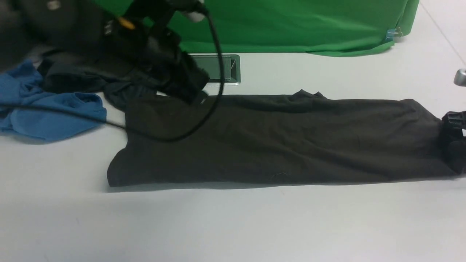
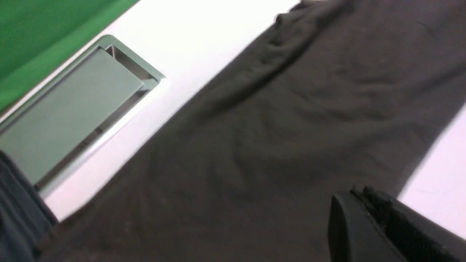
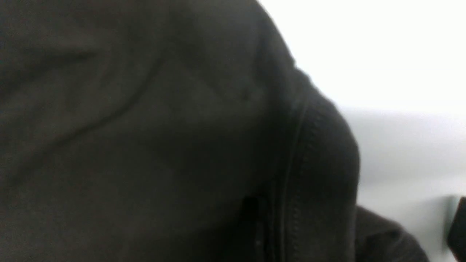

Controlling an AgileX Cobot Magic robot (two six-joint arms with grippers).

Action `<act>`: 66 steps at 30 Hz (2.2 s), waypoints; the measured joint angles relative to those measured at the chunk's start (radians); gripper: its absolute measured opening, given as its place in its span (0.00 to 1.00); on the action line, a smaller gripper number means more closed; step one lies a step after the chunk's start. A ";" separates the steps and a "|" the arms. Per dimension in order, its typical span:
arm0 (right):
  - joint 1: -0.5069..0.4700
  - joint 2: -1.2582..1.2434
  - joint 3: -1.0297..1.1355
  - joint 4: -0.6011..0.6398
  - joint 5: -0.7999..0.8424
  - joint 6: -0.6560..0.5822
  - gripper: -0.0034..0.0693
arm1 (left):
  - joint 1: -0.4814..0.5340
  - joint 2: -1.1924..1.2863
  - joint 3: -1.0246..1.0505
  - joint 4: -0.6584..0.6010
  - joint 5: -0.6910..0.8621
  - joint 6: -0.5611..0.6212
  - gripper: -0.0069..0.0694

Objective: Fold a long-sleeved shirt on a white desktop.
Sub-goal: 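Pull the folded dark garment lengthwise by its ends to straighten it flat on the table, then fold the right end of the dark garment over onto its left end with the right gripper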

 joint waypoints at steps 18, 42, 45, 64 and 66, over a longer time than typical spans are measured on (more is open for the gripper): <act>0.031 -0.075 0.054 -0.048 0.085 0.050 0.20 | 0.000 -0.491 0.363 0.057 0.050 -0.151 0.11; 0.160 -0.577 0.035 0.452 0.142 -0.182 0.20 | 0.000 -0.573 0.413 0.103 -0.040 -0.152 0.11; 0.233 -0.555 -0.001 0.507 0.142 -0.198 0.20 | 0.000 -0.573 0.413 0.103 -0.041 -0.152 0.11; 0.709 -0.136 -0.335 0.628 0.129 -0.199 0.20 | 0.000 -0.573 0.413 0.103 -0.060 -0.152 0.11; 0.735 -0.078 -0.360 0.628 0.129 -0.198 0.20 | 0.000 -0.573 0.413 0.103 -0.060 -0.152 0.11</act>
